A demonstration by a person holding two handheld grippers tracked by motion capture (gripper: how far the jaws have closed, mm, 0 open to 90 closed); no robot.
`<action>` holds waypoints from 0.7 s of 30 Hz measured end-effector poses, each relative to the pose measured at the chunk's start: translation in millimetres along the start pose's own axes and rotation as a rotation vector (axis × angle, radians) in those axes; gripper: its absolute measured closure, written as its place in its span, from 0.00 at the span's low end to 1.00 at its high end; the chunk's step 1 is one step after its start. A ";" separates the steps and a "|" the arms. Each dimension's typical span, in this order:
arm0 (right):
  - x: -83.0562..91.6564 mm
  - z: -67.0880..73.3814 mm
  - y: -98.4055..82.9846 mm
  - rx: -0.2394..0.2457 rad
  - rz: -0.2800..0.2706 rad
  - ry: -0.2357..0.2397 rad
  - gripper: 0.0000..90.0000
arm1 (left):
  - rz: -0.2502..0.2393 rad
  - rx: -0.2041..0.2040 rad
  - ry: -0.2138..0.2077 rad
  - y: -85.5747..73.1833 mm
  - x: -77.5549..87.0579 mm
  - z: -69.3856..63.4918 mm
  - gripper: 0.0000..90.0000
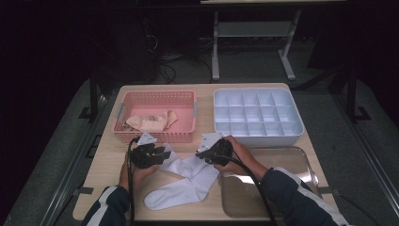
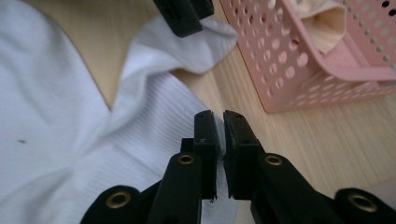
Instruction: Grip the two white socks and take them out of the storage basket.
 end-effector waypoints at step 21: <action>-24.7 -12.4 -35.5 -0.104 0.053 0.016 0.93 | -0.034 -0.004 0.062 -4.4 -7.4 21.7 0.98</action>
Point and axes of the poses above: each handheld gripper's, and its own axes: x roughly backward along the jaws, y roughly out of its top, z roughly to its left, the point moved 6 cm from there along -x, roughly forward along the jaws, and after that the axes turned 11 degrees about -z, right-handed, at the moved point
